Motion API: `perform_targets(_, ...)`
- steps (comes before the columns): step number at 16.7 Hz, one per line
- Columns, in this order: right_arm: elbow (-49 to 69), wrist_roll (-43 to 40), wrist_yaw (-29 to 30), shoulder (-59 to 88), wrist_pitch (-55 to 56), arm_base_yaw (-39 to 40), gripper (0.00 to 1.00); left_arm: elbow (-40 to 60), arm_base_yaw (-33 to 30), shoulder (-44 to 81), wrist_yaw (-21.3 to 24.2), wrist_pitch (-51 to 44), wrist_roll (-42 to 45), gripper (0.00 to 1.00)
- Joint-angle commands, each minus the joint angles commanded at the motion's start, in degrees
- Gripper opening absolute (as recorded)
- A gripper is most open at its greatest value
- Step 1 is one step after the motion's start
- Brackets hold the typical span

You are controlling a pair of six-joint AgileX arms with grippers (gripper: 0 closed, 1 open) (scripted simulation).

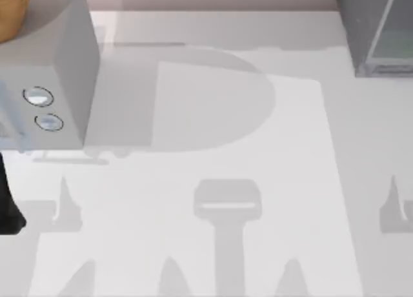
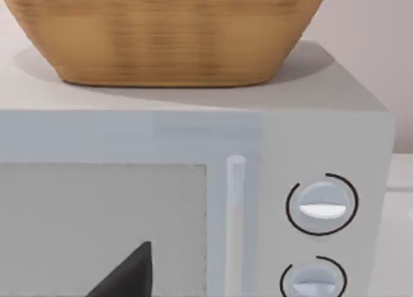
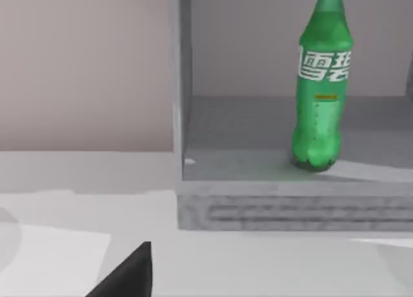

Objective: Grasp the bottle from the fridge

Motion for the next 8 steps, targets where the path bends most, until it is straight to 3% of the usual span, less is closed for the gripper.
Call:
perform_targets(4,0.32,0.02,-0.66,1.74,1.79,-0.69,1.00,0.00,0.00,0.00,0.00,0.00,0.00,1.00)
perform_targets(8,2.00,0.11,-4.12,12.39,12.59,-4.55,1.00,0.00,0.00,0.00,0.00,0.00,0.00,1.00)
